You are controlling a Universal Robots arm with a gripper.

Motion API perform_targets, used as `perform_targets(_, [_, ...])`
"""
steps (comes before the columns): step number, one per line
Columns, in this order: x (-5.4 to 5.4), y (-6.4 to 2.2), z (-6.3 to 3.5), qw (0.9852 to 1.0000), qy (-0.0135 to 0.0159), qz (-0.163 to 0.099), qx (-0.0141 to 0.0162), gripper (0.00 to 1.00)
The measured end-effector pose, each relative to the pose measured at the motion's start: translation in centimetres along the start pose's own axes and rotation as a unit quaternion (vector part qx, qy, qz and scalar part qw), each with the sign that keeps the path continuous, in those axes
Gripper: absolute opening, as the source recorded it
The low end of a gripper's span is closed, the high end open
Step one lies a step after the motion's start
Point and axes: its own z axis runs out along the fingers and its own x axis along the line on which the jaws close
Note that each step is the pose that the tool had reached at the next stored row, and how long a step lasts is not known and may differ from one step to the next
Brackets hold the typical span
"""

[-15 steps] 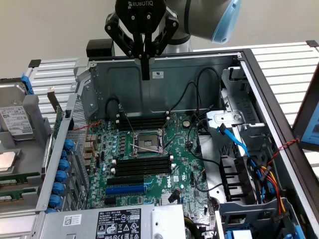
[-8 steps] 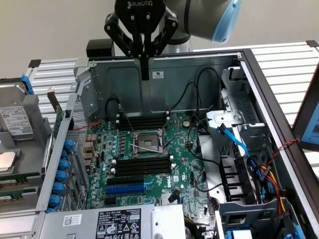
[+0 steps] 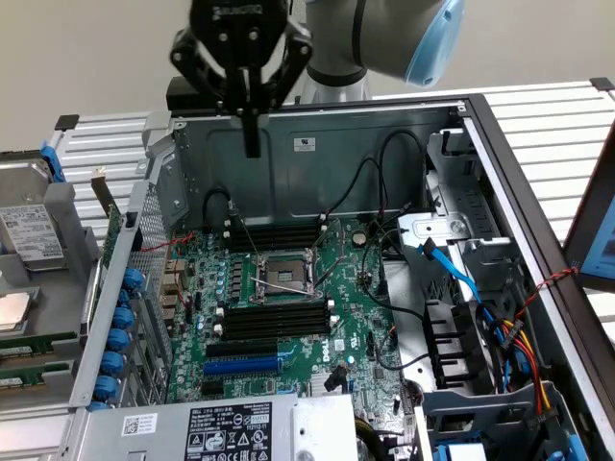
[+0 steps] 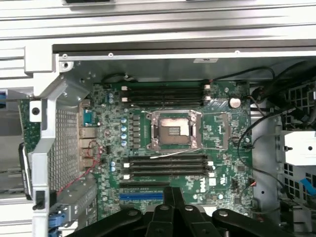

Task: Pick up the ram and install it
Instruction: 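Reach for the ram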

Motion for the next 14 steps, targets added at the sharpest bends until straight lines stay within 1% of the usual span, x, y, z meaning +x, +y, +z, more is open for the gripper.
perform_targets(14, [6.0,-0.45,0.21,1.0000,0.0000,0.001,0.0000,0.11])
